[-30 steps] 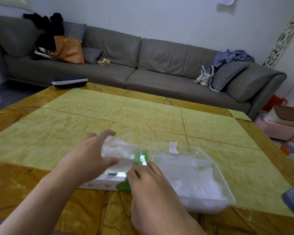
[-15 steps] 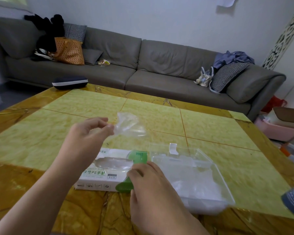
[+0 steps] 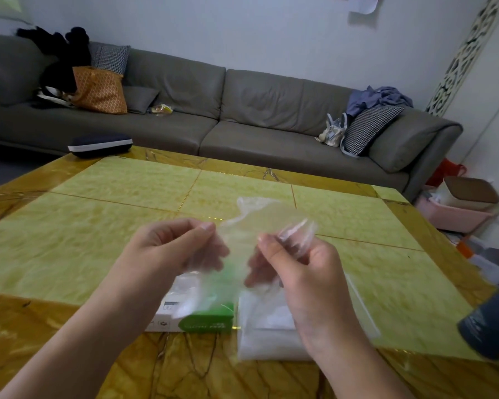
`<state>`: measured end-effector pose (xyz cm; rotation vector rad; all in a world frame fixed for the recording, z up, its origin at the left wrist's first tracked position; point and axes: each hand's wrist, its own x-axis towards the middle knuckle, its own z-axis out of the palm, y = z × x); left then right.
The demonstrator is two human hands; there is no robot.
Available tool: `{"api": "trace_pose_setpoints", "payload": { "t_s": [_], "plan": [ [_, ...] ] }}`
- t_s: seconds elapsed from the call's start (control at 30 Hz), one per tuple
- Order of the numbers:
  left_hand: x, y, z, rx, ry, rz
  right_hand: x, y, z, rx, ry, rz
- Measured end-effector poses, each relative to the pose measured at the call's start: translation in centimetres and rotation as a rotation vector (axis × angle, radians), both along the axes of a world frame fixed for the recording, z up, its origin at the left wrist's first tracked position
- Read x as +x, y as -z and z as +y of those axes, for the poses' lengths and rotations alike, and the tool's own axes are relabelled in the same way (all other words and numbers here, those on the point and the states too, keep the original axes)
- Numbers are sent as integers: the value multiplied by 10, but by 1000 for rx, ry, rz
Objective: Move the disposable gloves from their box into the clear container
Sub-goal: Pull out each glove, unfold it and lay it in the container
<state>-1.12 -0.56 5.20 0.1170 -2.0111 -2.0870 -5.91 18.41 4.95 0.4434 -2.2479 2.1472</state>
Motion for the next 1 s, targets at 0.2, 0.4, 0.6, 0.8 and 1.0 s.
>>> {"api": "trace_pose_setpoints", "payload": {
  "t_s": [0.2, 0.4, 0.6, 0.8, 1.0],
  "plan": [
    [-5, 4, -8, -45, 123, -153, -7, 5, 6, -54, -32, -93],
    [-4, 5, 8, -157, -7, -67, -8, 10, 8, 61, -185, -165],
    [-6, 7, -3, 23, -199, -90, -17, 3, 24, 38, -162, -213],
    [-7, 10, -4, 34, -259, -61, -25, -3, 44, 248, -216, -205],
    [-4, 4, 1, -81, -174, -74, -23, -14, 51, 432, -236, -22]
  ]
}}
